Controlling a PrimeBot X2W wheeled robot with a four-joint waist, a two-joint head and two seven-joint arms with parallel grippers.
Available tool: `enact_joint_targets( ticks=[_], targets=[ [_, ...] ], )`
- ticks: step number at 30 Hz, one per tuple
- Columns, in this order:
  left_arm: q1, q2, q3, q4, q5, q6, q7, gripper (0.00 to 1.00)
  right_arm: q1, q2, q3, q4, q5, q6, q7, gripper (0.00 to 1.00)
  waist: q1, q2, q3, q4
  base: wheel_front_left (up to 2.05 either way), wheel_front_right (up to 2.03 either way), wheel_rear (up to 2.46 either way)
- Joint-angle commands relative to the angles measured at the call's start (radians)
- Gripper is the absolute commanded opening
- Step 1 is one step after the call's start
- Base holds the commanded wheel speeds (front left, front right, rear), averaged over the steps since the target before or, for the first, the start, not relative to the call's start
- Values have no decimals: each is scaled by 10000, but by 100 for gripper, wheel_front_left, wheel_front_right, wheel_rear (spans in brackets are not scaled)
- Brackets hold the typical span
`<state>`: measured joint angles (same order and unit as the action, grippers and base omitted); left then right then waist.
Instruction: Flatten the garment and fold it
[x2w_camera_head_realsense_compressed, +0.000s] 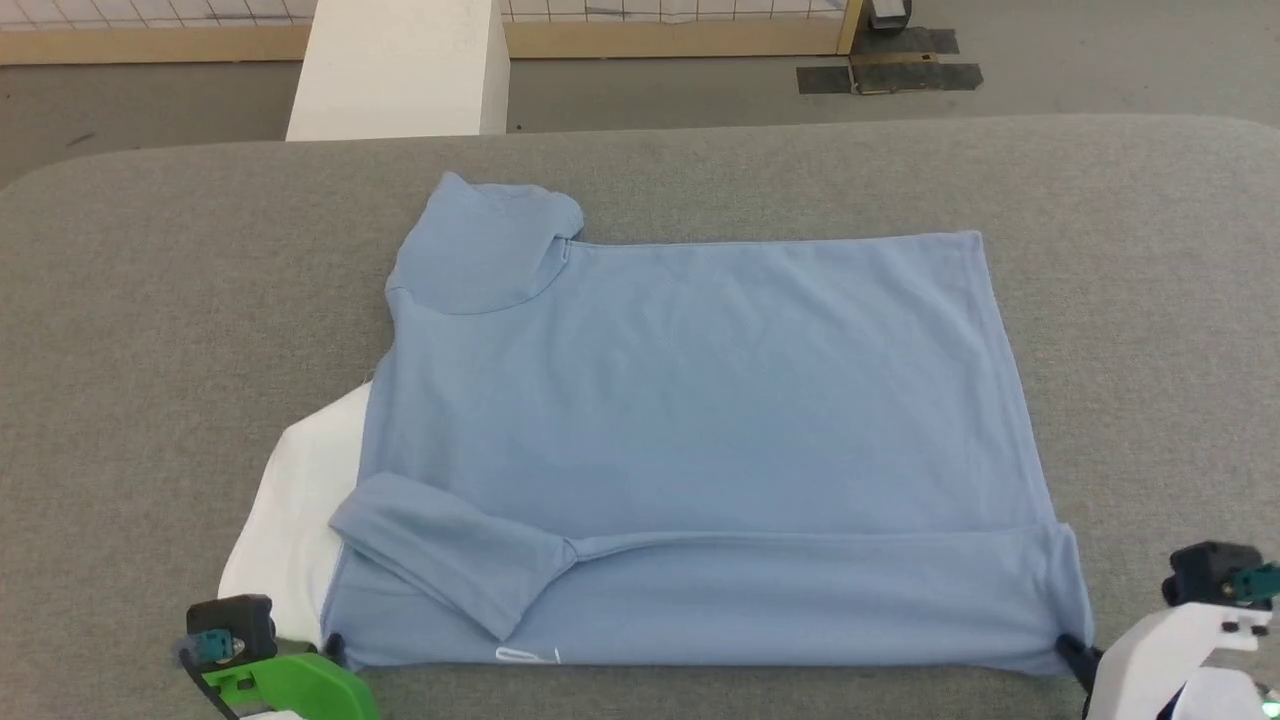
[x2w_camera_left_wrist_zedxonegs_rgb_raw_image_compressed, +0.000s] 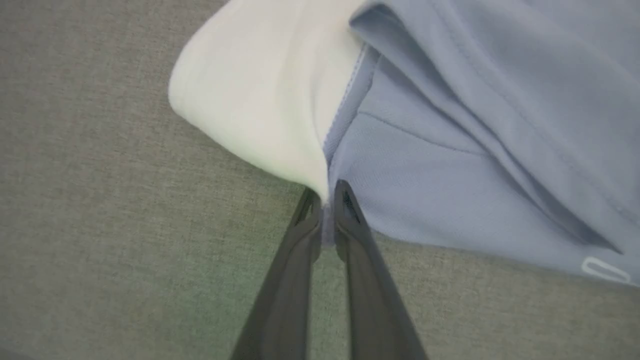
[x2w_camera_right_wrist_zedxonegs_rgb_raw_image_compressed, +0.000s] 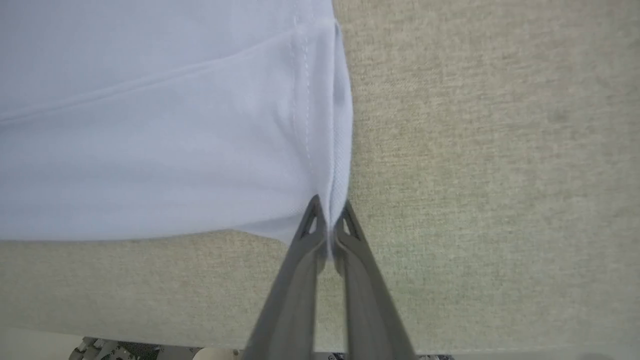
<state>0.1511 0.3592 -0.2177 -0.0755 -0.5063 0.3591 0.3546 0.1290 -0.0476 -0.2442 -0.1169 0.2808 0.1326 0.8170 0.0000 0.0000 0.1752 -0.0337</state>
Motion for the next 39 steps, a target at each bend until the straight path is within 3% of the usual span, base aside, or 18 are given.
enact_joint_targets(
  ticks=[1, 4, 5, 6, 7, 8, 14, 21, 26, 30, 33, 39],
  targets=[
    [-1, 100, -20, 233, -8, -30, -10, 0, 0, -26, -18, 359, 57, -19, -179, 0, 0, 0, 67, -25, 0, 0, 0],
    [-165, 33, -92, 623, -58, -182, -136, 0, -164, -26, 75, 1075, 13, -19, -540, 0, 0, 0, 99, -40, 0, 0, 0],
    [-212, -40, -61, 743, -141, -235, -245, 30, -245, -26, 88, 1286, 33, -19, -762, 0, 0, 0, 88, -45, 0, 0, 0],
    [-235, -96, -35, 824, -212, -293, -350, 66, -296, -26, 128, 1418, 42, -19, -945, 17, 0, 0, 63, -49, 0, 0, 0],
    [-247, -159, 0, 919, -280, -333, -471, 100, -337, -26, 185, 1539, 116, -19, -1183, 75, 0, 0, 12, -52, 0, 0, 0],
    [-250, -201, 22, 963, -318, -351, -555, 100, -354, -26, 184, 1604, 203, -19, -1379, 100, 0, 0, -40, -50, 0, 0, 0],
    [-131, -136, 331, 357, -437, -435, -1099, 100, -319, -26, 127, 1261, 296, -19, -3219, 100, 0, 0, -332, -23, 0, 0, 0],
    [-1051, 584, 511, -534, 402, -839, -2316, 100, -709, -26, 754, 426, -346, -19, -6201, 100, 0, 0, -77, -147, 0, 0, 0],
    [-2893, 1084, 322, -62, 1006, -1573, -3077, 100, -1167, -26, 1232, 160, -783, -19, -7867, 100, 0, 0, 692, -418, 0, 0, 0],
    [-4712, 1429, 113, 691, 1328, -2144, -3093, 100, -1610, -26, 1525, 242, -942, -19, -8655, 100, 0, 0, 1469, -816, 0, 0, 0],
    [-5944, 1638, -36, 1174, 1430, -2499, -2706, 100, -1928, -26, 1666, 281, -952, -19, -9087, 100, 0, 0, 2035, -1182, 0, 0, 0],
    [-8306, 2344, -409, 2292, 1338, -3680, -1155, 100, -2614, -26, 2152, 440, -732, -19, -9703, 100, 0, 0, 3147, -2057, 0, 0, 0]
  ],
)
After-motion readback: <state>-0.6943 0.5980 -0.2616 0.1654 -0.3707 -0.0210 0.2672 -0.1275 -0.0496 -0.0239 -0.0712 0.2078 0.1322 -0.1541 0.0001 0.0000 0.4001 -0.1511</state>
